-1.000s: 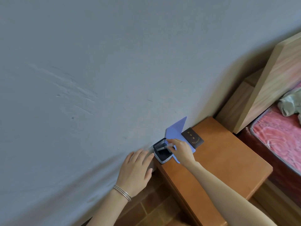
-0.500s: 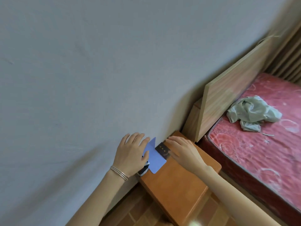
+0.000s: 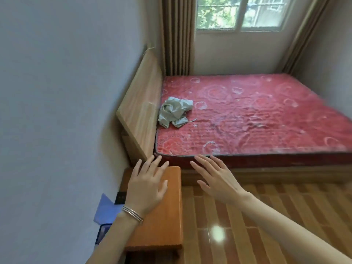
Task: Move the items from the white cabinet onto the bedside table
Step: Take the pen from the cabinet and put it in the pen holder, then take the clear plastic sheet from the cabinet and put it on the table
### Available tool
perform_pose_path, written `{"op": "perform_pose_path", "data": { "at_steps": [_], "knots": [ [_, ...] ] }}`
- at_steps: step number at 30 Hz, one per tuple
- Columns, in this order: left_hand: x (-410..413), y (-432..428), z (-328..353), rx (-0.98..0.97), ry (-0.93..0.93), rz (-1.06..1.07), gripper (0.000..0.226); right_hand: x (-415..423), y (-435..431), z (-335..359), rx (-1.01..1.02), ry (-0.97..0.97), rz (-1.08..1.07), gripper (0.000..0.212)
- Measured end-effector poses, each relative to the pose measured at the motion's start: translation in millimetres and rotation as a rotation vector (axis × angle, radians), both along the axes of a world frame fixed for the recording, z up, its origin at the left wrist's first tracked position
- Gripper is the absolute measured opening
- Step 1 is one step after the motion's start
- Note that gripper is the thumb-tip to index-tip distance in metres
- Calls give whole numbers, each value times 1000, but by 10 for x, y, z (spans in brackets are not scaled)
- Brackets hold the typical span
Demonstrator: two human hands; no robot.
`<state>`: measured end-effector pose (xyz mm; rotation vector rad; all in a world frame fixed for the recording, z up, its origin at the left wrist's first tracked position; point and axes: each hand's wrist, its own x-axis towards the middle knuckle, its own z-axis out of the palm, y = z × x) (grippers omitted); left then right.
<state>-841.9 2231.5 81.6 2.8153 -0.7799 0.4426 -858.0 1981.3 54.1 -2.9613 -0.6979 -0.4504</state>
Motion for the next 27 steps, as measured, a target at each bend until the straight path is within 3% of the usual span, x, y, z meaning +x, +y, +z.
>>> {"op": "perform_pose_path", "data": {
  "at_steps": [4,12,20,27],
  "knots": [
    [-141,-680,-109,104,31,-305,54,-787,-546,-113,-29,90,-294,59],
    [-974,-2373,0,73,-4,-894,53,-2788,-1408,117,-32,113,-853,56],
    [-2606,-3790,28,80,-2,-1333,55,-4919,-1822,239,-22,147,-1307,55],
    [-4265,-4829,52,106,-32,-1558,52,-6622,-2280,428,-61,147,-1561,54]
  ]
}}
